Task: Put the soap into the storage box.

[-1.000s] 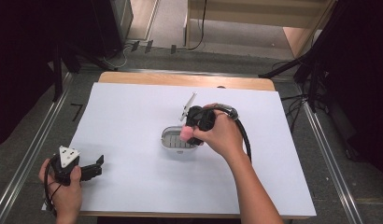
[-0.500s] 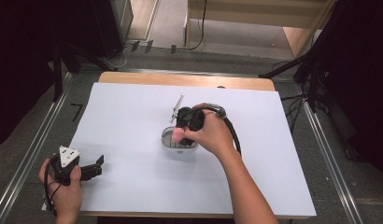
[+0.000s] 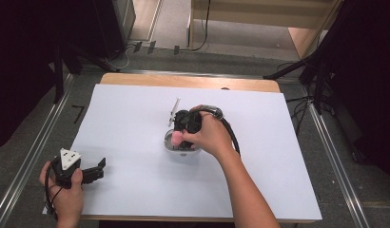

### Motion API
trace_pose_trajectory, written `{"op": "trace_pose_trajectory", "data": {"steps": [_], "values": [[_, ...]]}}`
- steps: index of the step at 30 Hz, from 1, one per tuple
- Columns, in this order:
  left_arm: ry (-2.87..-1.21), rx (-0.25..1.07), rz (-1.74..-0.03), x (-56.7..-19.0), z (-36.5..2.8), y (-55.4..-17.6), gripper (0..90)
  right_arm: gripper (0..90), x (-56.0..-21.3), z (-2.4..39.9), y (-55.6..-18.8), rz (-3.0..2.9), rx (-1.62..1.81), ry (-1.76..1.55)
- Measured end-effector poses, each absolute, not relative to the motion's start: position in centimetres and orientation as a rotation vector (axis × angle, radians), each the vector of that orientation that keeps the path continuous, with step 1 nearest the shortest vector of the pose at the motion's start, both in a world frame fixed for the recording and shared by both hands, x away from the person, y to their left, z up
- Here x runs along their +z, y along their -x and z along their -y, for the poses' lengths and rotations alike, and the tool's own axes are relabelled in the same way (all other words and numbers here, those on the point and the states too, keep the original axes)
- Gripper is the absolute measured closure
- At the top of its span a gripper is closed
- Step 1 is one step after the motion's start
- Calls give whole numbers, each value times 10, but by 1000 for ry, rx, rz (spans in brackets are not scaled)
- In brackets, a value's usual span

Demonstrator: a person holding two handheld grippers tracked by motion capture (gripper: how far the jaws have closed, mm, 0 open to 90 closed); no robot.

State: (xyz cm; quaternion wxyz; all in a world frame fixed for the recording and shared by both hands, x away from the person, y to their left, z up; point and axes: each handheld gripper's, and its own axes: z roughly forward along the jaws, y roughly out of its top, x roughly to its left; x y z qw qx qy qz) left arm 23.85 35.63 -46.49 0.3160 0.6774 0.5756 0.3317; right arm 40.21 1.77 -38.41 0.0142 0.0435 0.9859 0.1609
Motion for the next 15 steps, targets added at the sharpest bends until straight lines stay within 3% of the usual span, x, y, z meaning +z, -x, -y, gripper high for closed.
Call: {"op": "trace_pose_trajectory", "data": {"steps": [9,15], "values": [[-1782,871,-1517,-465,-357,-239,0,383,-387,-18,-402,-3063,491,-122],[-1787,874,-1520,-465,-356,-239,0,315,-372,-10,-402,-3041,616,-192]]}}
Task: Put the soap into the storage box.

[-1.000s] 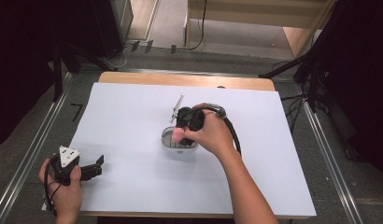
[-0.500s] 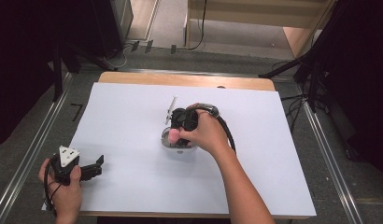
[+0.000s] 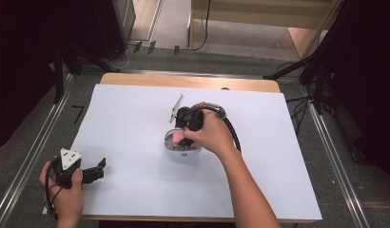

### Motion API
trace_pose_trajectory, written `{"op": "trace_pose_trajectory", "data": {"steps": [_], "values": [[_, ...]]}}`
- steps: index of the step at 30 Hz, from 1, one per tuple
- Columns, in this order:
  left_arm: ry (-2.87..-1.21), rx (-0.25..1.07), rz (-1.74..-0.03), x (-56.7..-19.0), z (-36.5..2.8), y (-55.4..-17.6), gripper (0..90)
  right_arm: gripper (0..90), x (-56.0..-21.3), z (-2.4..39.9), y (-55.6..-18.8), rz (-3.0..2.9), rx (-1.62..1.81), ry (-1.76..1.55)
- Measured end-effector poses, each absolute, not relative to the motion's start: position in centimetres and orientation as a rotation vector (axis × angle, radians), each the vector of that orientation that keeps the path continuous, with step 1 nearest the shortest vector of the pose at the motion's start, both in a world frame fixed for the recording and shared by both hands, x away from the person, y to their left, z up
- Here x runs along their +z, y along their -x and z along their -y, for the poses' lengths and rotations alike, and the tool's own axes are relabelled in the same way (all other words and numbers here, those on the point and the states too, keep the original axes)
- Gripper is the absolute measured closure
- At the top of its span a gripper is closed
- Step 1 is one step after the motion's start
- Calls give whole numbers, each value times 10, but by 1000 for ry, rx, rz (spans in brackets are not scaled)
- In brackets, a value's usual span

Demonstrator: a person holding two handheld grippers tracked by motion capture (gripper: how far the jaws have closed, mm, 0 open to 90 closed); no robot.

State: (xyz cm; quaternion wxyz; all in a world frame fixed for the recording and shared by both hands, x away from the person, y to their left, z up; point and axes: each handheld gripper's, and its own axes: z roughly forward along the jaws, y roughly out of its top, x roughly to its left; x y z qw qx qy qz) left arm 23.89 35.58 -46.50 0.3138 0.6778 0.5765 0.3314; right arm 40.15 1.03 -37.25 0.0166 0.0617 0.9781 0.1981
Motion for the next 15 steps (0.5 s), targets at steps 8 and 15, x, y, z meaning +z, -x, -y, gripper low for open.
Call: {"op": "trace_pose_trajectory", "data": {"steps": [8,15], "values": [[-1789,874,-1518,-465,-356,-239,0,216,-370,16,-396,-2980,688,-301],[-1791,878,-1519,-465,-355,-239,0,152,-379,52,-389,-2861,939,-528]]}}
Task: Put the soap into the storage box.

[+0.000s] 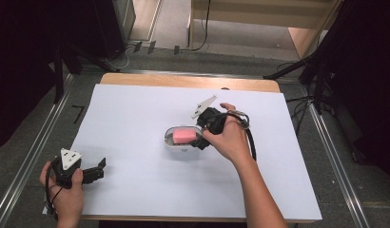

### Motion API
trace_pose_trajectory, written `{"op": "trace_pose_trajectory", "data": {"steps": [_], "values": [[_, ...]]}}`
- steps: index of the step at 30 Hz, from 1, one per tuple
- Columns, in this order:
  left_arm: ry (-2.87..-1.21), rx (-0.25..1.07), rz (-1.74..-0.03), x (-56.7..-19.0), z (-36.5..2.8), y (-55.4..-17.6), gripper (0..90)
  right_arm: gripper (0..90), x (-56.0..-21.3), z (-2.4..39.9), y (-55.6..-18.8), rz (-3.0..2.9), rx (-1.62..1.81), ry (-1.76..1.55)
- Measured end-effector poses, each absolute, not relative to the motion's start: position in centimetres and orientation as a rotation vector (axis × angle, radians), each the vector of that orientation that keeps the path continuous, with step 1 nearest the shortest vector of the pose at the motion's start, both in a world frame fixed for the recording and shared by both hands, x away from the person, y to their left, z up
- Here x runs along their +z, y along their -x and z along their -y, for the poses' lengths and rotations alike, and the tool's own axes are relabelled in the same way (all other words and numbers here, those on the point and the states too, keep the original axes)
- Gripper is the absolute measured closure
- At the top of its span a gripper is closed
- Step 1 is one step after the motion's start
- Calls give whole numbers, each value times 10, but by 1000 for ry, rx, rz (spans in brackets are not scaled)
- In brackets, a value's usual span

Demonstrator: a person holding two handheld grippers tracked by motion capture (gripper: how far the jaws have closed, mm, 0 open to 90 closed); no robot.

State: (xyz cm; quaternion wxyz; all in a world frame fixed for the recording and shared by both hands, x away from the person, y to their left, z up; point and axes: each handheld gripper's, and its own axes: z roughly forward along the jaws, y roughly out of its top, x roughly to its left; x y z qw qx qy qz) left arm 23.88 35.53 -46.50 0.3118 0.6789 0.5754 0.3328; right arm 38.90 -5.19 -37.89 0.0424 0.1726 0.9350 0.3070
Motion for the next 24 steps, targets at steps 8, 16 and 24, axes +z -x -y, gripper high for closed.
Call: {"op": "trace_pose_trajectory", "data": {"steps": [8,16,24], "values": [[-1792,881,-1519,-465,-355,-239,0,129,-386,78,-381,-2775,994,-647],[-1794,883,-1520,-465,-355,-239,0,107,-398,103,-374,-2731,1011,-745],[-1793,881,-1518,-465,-355,-239,0,107,-414,127,-363,-2690,1037,-825]]}}
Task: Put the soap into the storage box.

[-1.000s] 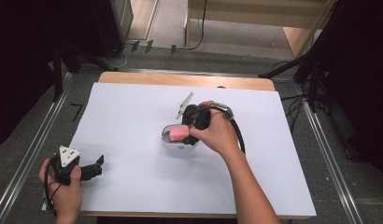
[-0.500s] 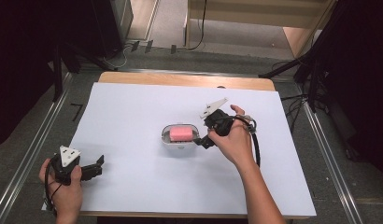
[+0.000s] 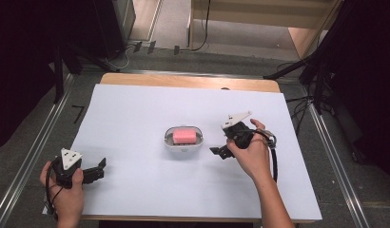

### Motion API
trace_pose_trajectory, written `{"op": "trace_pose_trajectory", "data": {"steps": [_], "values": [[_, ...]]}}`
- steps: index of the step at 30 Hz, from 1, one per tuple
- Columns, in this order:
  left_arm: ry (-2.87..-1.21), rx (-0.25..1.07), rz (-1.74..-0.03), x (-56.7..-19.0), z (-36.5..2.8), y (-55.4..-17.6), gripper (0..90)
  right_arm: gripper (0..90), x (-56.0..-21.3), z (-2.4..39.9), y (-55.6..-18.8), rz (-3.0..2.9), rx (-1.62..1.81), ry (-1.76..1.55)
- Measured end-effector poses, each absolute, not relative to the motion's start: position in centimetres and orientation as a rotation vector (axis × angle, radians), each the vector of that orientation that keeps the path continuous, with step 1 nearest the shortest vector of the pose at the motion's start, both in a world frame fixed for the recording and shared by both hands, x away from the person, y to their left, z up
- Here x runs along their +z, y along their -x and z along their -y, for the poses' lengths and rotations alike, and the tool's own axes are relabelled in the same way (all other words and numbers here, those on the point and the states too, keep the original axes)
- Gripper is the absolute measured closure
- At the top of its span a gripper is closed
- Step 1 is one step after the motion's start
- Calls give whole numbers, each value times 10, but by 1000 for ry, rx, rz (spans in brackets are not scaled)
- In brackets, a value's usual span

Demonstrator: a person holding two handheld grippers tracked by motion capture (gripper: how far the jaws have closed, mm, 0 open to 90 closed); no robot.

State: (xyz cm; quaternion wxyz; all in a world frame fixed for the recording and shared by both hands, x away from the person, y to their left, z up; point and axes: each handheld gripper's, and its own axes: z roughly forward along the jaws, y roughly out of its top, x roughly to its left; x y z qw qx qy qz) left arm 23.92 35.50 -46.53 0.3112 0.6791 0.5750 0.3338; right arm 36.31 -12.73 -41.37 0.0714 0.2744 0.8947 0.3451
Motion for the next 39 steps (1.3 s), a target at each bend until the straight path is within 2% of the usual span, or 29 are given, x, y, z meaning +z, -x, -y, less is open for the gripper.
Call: {"op": "trace_pose_trajectory", "data": {"steps": [17,21,39], "values": [[-1797,881,-1521,-465,-355,-239,0,106,-432,178,-339,-2570,1075,-949],[-1797,882,-1521,-465,-355,-239,0,59,-438,190,-333,-2541,1084,-985],[-1810,885,-1523,-465,-354,-240,0,23,-463,242,-303,-2451,1128,-1116]]}}
